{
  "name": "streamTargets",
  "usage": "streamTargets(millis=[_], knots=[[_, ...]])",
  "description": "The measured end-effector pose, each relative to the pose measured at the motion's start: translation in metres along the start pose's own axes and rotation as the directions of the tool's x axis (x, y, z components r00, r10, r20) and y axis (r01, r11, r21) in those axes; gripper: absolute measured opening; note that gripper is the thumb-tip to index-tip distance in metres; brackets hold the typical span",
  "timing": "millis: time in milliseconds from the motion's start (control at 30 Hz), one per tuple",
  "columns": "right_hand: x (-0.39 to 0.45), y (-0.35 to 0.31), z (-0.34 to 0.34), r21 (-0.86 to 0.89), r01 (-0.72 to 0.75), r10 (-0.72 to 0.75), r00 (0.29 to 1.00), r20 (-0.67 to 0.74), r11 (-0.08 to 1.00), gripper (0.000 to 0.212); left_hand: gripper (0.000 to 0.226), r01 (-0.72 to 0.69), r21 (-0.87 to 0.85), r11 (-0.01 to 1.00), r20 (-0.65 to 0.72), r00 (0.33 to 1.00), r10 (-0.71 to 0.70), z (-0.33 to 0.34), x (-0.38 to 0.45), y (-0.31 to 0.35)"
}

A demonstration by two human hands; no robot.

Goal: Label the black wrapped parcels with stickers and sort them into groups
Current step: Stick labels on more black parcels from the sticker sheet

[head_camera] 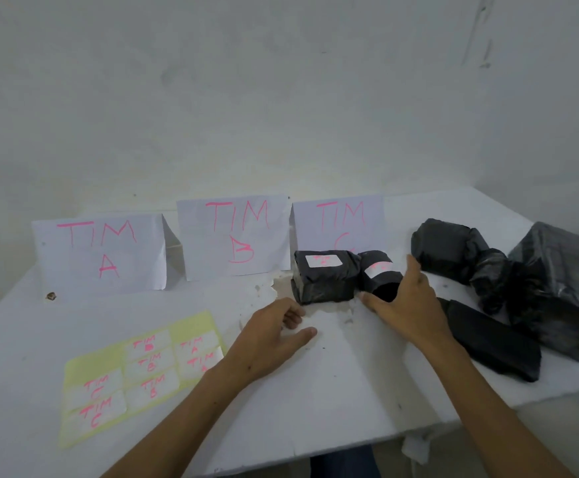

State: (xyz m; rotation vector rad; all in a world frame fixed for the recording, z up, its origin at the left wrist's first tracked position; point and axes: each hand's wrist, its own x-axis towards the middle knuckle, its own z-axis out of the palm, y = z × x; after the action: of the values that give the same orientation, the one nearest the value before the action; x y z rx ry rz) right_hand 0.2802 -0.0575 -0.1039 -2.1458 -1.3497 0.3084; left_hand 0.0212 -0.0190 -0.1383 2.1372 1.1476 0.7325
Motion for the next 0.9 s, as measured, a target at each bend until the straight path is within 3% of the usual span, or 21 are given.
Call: streamTargets(millis=[100, 167, 267, 333, 433, 500, 667, 767, 900], knots=[[-0.002, 0.004, -0.019, 0.079, 0.040, -0.032, 0.994, -0.105, 0.996, 0.088, 0.026, -0.056, 0.050, 0.997, 0.018, 0.998, 0.055, 0.007, -0.001, 0.007], [0.000, 0.016, -0.033, 0.020, 0.062, -0.058, 0.985, -0.163, 0.998, 0.062, 0.024, -0.097, 0.045, 0.994, 0.027, 0.995, 0.096, 0.015, -0.001, 0.014], [0.008, 0.041, -0.059, -0.172, 0.029, -0.037, 0.998, -0.048, 0.985, 0.041, 0.022, -0.155, 0.040, 0.987, 0.039, 0.987, 0.153, 0.033, 0.003, 0.025], [0.011, 0.053, -0.077, -0.351, 0.000, 0.048, 0.991, 0.128, 0.937, 0.050, 0.019, -0.191, 0.027, 0.981, 0.031, 0.981, 0.190, 0.048, 0.007, 0.031], [0.011, 0.062, -0.095, -0.480, 0.012, 0.195, 0.905, 0.378, 0.877, 0.105, 0.024, -0.242, 0.047, 0.969, 0.016, 0.970, 0.241, 0.066, 0.012, 0.036], [0.008, 0.068, -0.096, -0.503, 0.045, 0.212, 0.871, 0.443, 0.863, 0.123, 0.029, -0.266, 0.074, 0.961, 0.013, 0.964, 0.266, 0.073, 0.016, 0.037], [0.002, 0.079, -0.090, -0.431, 0.052, 0.120, 0.925, 0.361, 0.901, 0.104, 0.031, -0.259, 0.031, 0.965, 0.015, 0.966, 0.258, 0.073, 0.018, 0.033], [-0.001, 0.078, -0.087, -0.301, 0.044, 0.078, 0.922, 0.379, 0.953, 0.097, 0.027, -0.243, 0.000, 0.970, 0.003, 0.970, 0.243, 0.072, 0.017, 0.031], [-0.004, 0.068, -0.080, -0.338, 0.100, 0.059, 0.901, 0.430, 0.936, 0.081, 0.028, -0.245, -0.002, 0.970, -0.010, 0.970, 0.245, 0.072, 0.018, 0.030]])
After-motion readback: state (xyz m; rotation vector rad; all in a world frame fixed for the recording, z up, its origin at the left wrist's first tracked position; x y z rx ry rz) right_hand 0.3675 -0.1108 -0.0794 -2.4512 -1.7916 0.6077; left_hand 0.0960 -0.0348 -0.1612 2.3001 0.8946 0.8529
